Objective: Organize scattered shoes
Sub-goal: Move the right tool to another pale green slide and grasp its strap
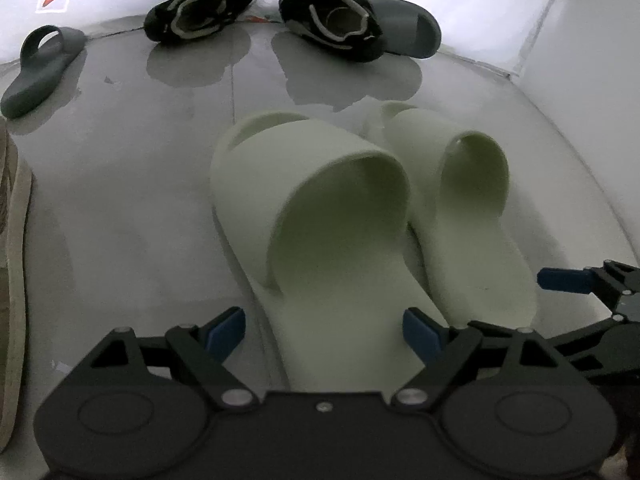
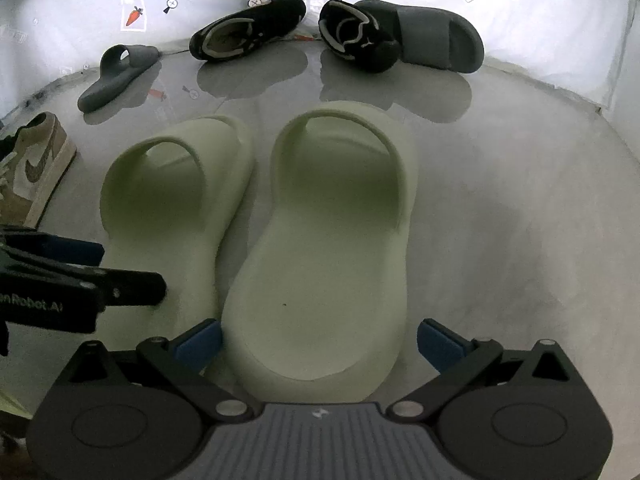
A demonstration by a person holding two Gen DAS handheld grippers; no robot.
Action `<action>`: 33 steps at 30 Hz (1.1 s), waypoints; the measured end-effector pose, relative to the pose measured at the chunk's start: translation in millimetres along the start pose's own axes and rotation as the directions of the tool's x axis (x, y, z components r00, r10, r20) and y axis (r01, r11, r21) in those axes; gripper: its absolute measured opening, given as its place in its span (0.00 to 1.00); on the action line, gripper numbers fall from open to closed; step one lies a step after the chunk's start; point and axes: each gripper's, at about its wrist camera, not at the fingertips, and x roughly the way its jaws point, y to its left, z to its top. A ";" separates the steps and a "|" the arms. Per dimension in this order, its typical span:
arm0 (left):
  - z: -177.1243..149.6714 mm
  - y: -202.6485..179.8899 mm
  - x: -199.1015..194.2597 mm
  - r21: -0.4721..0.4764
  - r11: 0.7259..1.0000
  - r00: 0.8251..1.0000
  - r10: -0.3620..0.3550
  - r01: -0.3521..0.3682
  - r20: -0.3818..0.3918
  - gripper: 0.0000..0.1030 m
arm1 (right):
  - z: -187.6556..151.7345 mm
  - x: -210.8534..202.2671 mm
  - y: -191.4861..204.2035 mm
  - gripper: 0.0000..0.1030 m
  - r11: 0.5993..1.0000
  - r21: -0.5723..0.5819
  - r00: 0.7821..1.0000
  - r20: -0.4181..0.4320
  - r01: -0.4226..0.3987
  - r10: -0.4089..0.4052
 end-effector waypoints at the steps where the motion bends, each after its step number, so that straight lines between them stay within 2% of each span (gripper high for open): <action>1: -0.1 -0.1 -0.9 0.001 1.000 1.000 0.000 0.000 0.003 0.84 | -0.1 -0.5 -2.2 1.00 1.000 0.003 1.000 -0.001 0.014 -0.014; 5: -0.4 -2.2 -5.8 0.007 1.000 0.999 -0.018 0.018 0.027 0.84 | -0.2 -2.2 -12.1 1.00 0.997 0.020 0.998 -0.004 0.070 -0.070; 11: 2.5 -8.3 -8.4 0.005 0.999 0.998 -0.037 0.037 0.055 0.84 | 2.3 1.8 -52.2 1.00 0.977 0.136 0.986 -0.015 0.166 -0.166; 17: 5.6 -8.9 -6.1 -0.039 0.999 0.998 -0.023 0.026 0.061 0.84 | 14.6 11.7 -78.3 1.00 0.971 0.115 0.977 0.000 0.210 -0.211; 25: 13.6 -8.5 -15.3 -0.108 0.993 0.992 0.056 -0.043 0.115 0.84 | 48.5 37.0 -108.5 1.00 0.972 0.095 0.976 0.012 0.215 -0.217; 33: 35.4 2.8 -9.4 -0.158 0.981 0.983 0.130 -0.109 0.128 0.84 | 89.9 78.4 -130.4 1.00 0.967 0.109 0.972 0.025 0.229 -0.233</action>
